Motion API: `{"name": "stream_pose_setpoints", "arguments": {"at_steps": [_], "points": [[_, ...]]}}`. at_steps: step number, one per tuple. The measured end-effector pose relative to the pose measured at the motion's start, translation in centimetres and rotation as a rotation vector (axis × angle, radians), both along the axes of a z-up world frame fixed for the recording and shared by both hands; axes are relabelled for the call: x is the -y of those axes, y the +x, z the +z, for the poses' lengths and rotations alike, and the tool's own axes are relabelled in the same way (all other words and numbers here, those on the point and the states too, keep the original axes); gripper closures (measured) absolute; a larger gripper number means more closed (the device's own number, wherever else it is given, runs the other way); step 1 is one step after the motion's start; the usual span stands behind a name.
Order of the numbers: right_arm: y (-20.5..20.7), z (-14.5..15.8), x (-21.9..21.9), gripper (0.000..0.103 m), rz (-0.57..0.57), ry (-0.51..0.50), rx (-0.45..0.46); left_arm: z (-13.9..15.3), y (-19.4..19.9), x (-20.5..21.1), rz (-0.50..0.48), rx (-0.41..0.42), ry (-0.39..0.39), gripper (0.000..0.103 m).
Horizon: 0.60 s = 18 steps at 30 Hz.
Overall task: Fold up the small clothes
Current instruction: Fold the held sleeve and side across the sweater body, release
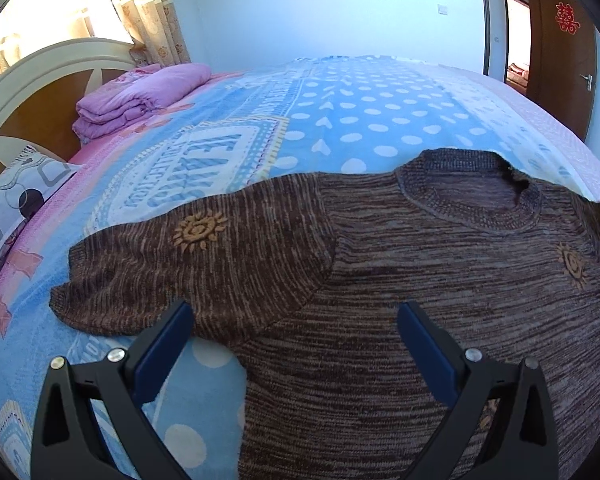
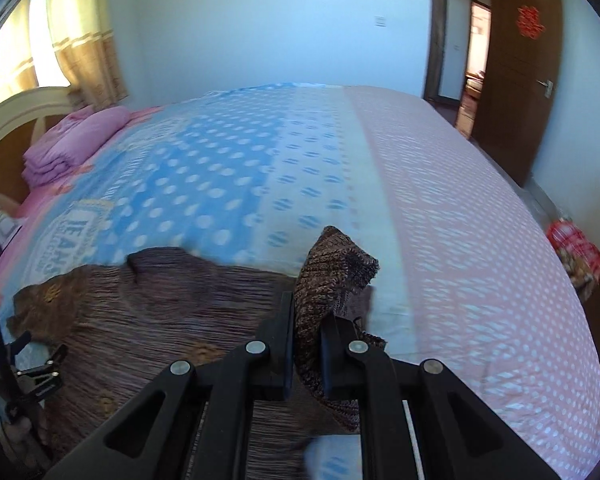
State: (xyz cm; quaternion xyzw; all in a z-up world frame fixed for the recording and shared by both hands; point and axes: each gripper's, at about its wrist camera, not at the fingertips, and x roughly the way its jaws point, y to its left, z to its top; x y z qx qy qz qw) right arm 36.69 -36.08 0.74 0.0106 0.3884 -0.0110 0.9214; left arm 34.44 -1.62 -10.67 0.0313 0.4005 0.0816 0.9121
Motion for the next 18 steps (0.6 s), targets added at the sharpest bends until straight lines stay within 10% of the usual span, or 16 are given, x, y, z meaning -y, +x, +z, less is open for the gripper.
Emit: {"name": "stream_pose_setpoints", "arguments": {"at_steps": [8, 9, 11, 18], "points": [[3.5, -6.2, -11.3, 0.09, 0.187, 0.162, -0.032, -0.2, -0.3, 0.0, -0.006, -0.016, 0.021, 0.0], [4.1, -7.8, -12.6, 0.085, 0.218, 0.195, -0.063, -0.2, -0.4, 0.1, -0.008, -0.017, 0.029, 0.0], [4.2, -10.6, -14.6, 0.042, 0.27, 0.239, -0.166, -0.1, -0.7, 0.3, -0.016, -0.016, 0.053, 0.0], [-1.5, -13.2, -11.1, 0.041, 0.31, 0.25, -0.224, 1.0, 0.1, 2.2, -0.067, -0.004, 0.113, 0.0]]}}
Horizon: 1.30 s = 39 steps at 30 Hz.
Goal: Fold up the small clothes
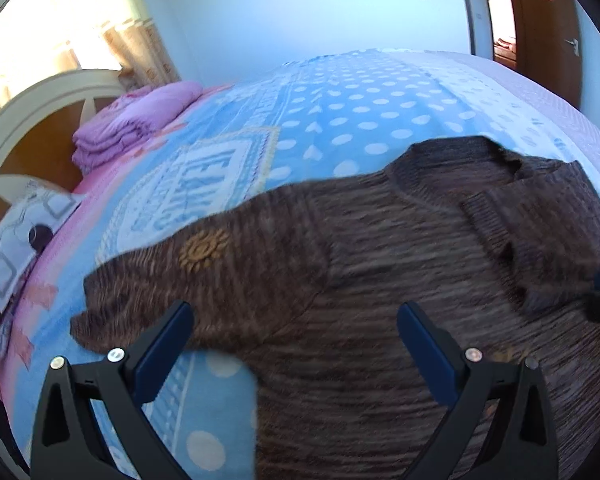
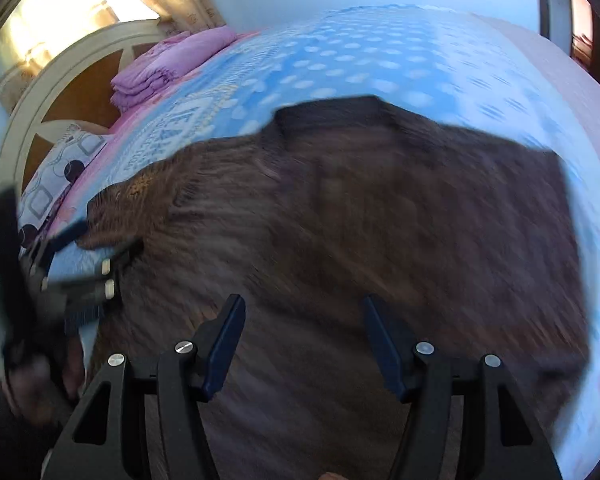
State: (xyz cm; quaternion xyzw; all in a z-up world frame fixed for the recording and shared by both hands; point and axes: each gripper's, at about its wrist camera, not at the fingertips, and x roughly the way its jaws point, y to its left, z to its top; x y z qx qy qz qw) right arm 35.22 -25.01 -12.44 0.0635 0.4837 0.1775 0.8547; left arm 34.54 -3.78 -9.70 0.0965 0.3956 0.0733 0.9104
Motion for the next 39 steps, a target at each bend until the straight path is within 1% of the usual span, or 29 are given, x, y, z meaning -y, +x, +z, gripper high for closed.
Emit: {"name": "stream_pose_setpoints", "arguments": {"at_steps": [2, 3, 5, 6, 7, 9, 10, 11, 12, 13, 15, 17, 19, 21, 23, 25, 26, 28, 30, 33, 35, 36, 37, 38, 39], "points": [[-1.9, 0.4, 4.4, 0.041, -0.074, 0.015, 0.01, 0.6, 0.6, 1.6, -0.04, -0.001, -0.028, 0.0], [-2.5, 0.6, 6.0, 0.041, -0.108, 0.014, 0.018, 0.9, 0.9, 2.5, -0.064, -0.011, -0.055, 0.0], [-4.2, 1.2, 9.9, 0.036, -0.212, -0.019, 0.065, 1.0, 1.7, 4.6, -0.112, -0.034, -0.104, 0.0], [-5.0, 1.4, 11.3, 0.035, -0.256, -0.041, 0.091, 1.0, 2.0, 5.6, -0.133, -0.047, -0.124, 0.0], [-5.5, 1.5, 12.3, 0.035, -0.284, -0.053, 0.108, 0.9, 2.4, 6.7, -0.144, -0.052, -0.133, 0.005], [-6.6, 1.5, 14.2, 0.035, -0.332, -0.072, 0.132, 0.5, 3.1, 8.6, -0.166, -0.073, -0.158, 0.007], [-6.9, 1.3, 14.7, 0.035, -0.338, -0.071, 0.131, 0.0, 3.5, 9.5, -0.165, -0.097, -0.17, 0.008], [-7.0, 1.2, 15.1, 0.035, -0.338, -0.066, 0.13, -0.2, 3.7, 10.0, -0.151, -0.108, -0.162, 0.012], [-7.1, 0.9, 15.2, 0.035, -0.334, -0.062, 0.132, -0.4, 3.7, 10.4, -0.141, -0.121, -0.168, 0.022], [-7.0, 0.8, 15.2, 0.035, -0.332, -0.061, 0.138, -0.6, 3.4, 10.6, -0.151, -0.14, -0.215, 0.026], [-7.4, 0.3, 15.3, 0.035, -0.343, -0.068, 0.157, -0.6, 2.5, 10.8, -0.171, -0.148, -0.248, 0.027], [-7.5, -0.3, 15.6, 0.035, -0.346, -0.049, 0.161, -0.5, 1.4, 11.1, -0.213, -0.129, -0.26, 0.027], [-7.7, -1.0, 15.5, 0.035, -0.342, -0.038, 0.156, -0.6, 1.1, 11.4, -0.259, -0.139, -0.285, 0.028], [-7.5, -1.7, 15.2, 0.034, -0.328, -0.056, 0.151, -1.1, 1.4, 11.9, -0.263, -0.152, -0.271, 0.029], [-7.7, -1.5, 14.9, 0.034, -0.313, -0.076, 0.167, -1.6, 1.9, 12.2, -0.257, -0.159, -0.266, 0.046], [-8.0, -1.1, 15.0, 0.033, -0.315, -0.054, 0.179, -2.4, 2.0, 12.2, -0.258, -0.197, -0.289, 0.084], [-8.0, -1.2, 15.0, 0.034, -0.32, -0.053, 0.182, -2.5, 1.8, 12.1, -0.262, -0.194, -0.298, 0.086], [-8.3, -1.1, 15.2, 0.033, -0.329, -0.06, 0.187, -2.2, 0.8, 11.9, -0.269, -0.159, -0.286, 0.098], [-8.4, -1.2, 15.5, 0.033, -0.336, -0.064, 0.184, -1.9, -0.4, 11.8, -0.305, -0.151, -0.301, 0.098], [-8.4, -1.4, 15.9, 0.033, -0.354, -0.055, 0.178, -1.7, -1.9, 11.4, -0.332, -0.147, -0.299, 0.099], [-8.3, -1.5, 15.8, 0.033, -0.356, -0.055, 0.177, -1.6, -2.1, 11.2, -0.328, -0.136, -0.289, 0.098], [-8.2, -1.6, 15.6, 0.033, -0.353, -0.057, 0.177, -1.4, -1.9, 11.0, -0.311, -0.114, -0.28, 0.098], [-8.3, -1.6, 15.5, 0.033, -0.35, -0.06, 0.176, -1.0, -1.6, 10.5, -0.282, -0.089, -0.295, 0.094], [-8.3, -1.6, 15.2, 0.033, -0.346, -0.064, 0.176, -1.0, -1.2, 10.3, -0.265, -0.083, -0.309, 0.088], [-8.3, -1.7, 15.0, 0.033, -0.341, -0.068, 0.177, -0.8, -0.7, 10.1, -0.248, -0.082, -0.327, 0.067]]}}
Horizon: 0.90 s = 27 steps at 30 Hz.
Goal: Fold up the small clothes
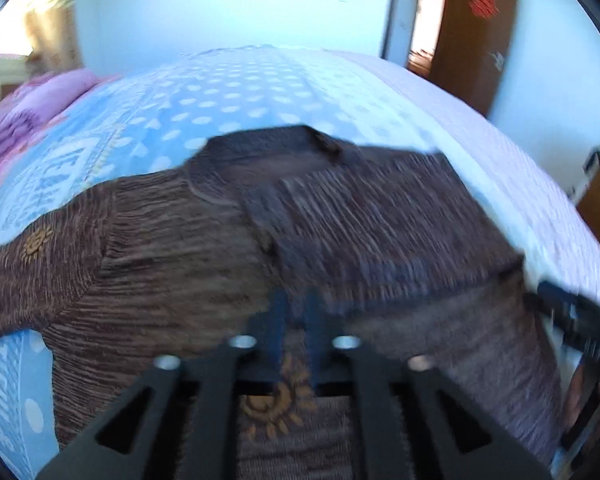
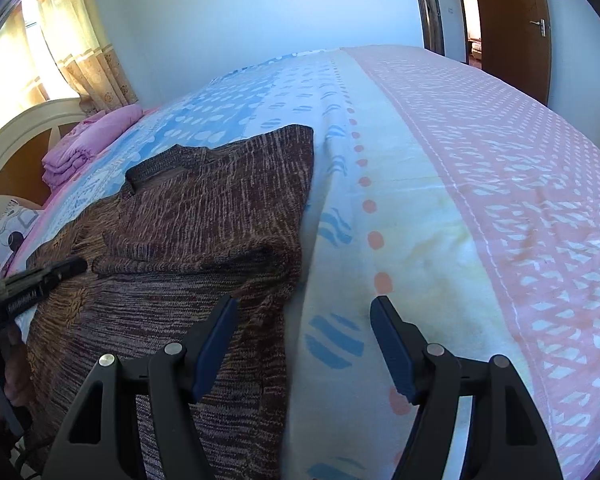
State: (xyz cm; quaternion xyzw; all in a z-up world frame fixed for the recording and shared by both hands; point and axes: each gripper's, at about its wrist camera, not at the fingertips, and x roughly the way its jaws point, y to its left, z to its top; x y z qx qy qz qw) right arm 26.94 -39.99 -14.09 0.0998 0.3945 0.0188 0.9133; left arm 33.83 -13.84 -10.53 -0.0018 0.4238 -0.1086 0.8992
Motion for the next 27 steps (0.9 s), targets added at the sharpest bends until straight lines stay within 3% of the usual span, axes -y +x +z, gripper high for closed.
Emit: {"name": "stream_pose_setpoints", "arguments": {"at_steps": [1, 3, 5, 9, 11, 12, 20, 23, 27], "points": [[0.0, 0.0, -0.3, 0.033, 0.006, -0.004, 0.001, 0.2, 0.4, -0.1, 0.012, 0.002, -0.015, 0.047], [-0.2, 0.0, -0.6, 0.033, 0.014, -0.014, 0.004, 0.3, 0.8, 0.2, 0.03, 0.026, 0.002, 0.042], [-0.3, 0.0, -0.8, 0.033, 0.016, -0.019, 0.007, 0.0, 1.4, 1.0, 0.007, 0.024, 0.015, 0.046], [-0.2, -0.2, -0.7, 0.033, 0.013, -0.015, 0.0, -1.8, 2.4, 2.1, -0.018, -0.059, 0.043, 0.073], [-0.2, -0.1, -0.6, 0.033, 0.012, -0.014, 0.002, -2.2, 2.0, 2.2, -0.018, -0.048, 0.053, 0.076], [-0.2, -0.1, -0.6, 0.033, 0.011, -0.014, 0.002, -2.1, 1.7, 2.3, -0.025, -0.035, 0.062, 0.09], [-0.3, -0.1, -0.5, 0.033, 0.004, -0.012, 0.004, -1.5, -1.7, 1.6, -0.075, -0.034, 0.063, 0.093], [-0.3, -0.2, -0.5, 0.033, 0.002, -0.019, 0.004, -1.8, -1.1, 1.4, -0.047, -0.03, 0.121, 0.09], [-0.3, -0.1, -0.6, 0.033, -0.003, -0.018, 0.004, -0.3, 0.7, -0.4, 0.026, -0.003, 0.087, 0.054]]}}
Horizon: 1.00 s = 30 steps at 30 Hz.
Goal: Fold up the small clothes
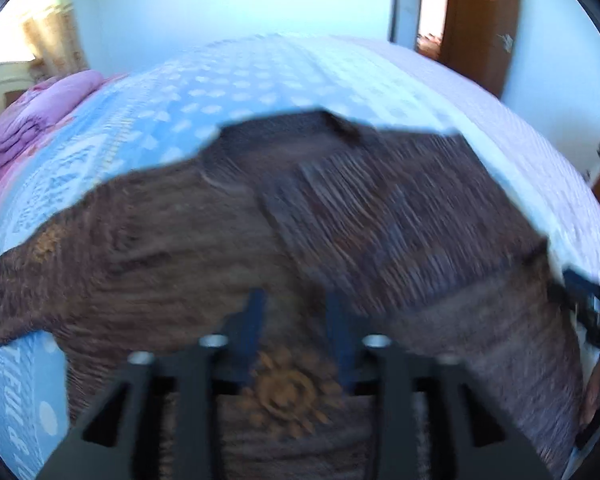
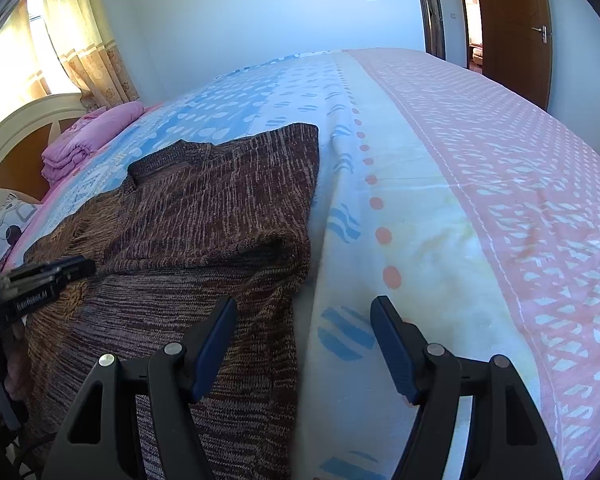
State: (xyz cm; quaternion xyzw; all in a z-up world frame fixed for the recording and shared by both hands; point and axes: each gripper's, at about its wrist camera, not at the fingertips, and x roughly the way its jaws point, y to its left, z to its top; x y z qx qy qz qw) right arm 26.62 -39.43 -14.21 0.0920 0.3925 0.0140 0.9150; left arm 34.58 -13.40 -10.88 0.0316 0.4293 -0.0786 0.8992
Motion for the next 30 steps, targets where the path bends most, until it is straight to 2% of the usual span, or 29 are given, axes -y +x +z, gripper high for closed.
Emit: {"name": "stream_pose_setpoints", "arguments": {"at_steps": [2, 5, 7, 9, 11, 13, 14, 16, 18, 20, 23, 26, 28, 30], "points": [[0.0, 0.0, -0.1, 0.033, 0.0, -0.004, 0.001, 0.8, 1.2, -0.9, 0.028, 0.032, -0.023, 0.052], [0.0, -0.1, -0.3, 0.033, 0.002, -0.008, 0.001, 1.1, 3.8, -1.5, 0.042, 0.028, -0.035, 0.052], [0.1, -0.1, -0.4, 0.033, 0.004, -0.012, 0.0, 0.5, 5.9, -1.0, 0.035, 0.026, -0.005, 0.052], [0.1, -0.1, -0.5, 0.033, 0.006, -0.018, 0.001, -1.0, 8.0, -0.8, 0.039, -0.019, -0.004, 0.055], [0.0, -0.1, -0.5, 0.033, 0.007, -0.019, 0.002, -2.3, 9.2, -0.7, 0.034, -0.073, -0.009, 0.07], [0.0, -0.1, -0.6, 0.033, 0.009, -0.022, 0.003, -2.4, 9.1, -0.5, 0.013, -0.065, -0.048, 0.097], [0.0, -0.1, -0.6, 0.033, 0.011, -0.022, 0.003, -2.2, 8.9, -0.2, -0.002, -0.058, -0.055, 0.1], [-0.1, -0.1, -0.7, 0.033, 0.012, -0.024, 0.006, -1.3, 8.5, -0.2, -0.011, -0.029, -0.068, 0.101], [-0.1, 0.0, -0.7, 0.033, 0.013, -0.024, 0.011, -0.4, 8.7, -0.5, 0.015, -0.001, -0.052, 0.101], [-0.2, 0.1, -0.6, 0.033, 0.008, -0.021, 0.016, 0.2, 9.8, -1.5, 0.045, -0.004, -0.078, 0.101], [-0.1, 0.0, -0.5, 0.033, 0.002, -0.014, 0.012, 0.0, 10.7, -1.7, 0.073, 0.01, -0.026, 0.103], [-0.1, 0.0, -0.5, 0.033, 0.0, -0.015, 0.011, -0.7, 11.2, -2.0, 0.08, -0.011, -0.005, 0.103], [-0.1, 0.1, -0.5, 0.033, 0.002, -0.019, 0.013, -0.7, 10.7, -2.1, 0.084, -0.005, 0.006, 0.103], [-0.3, 0.9, -0.5, 0.033, -0.004, -0.017, 0.047, -0.1, 9.2, -1.9, 0.057, 0.013, -0.018, 0.1]]}}
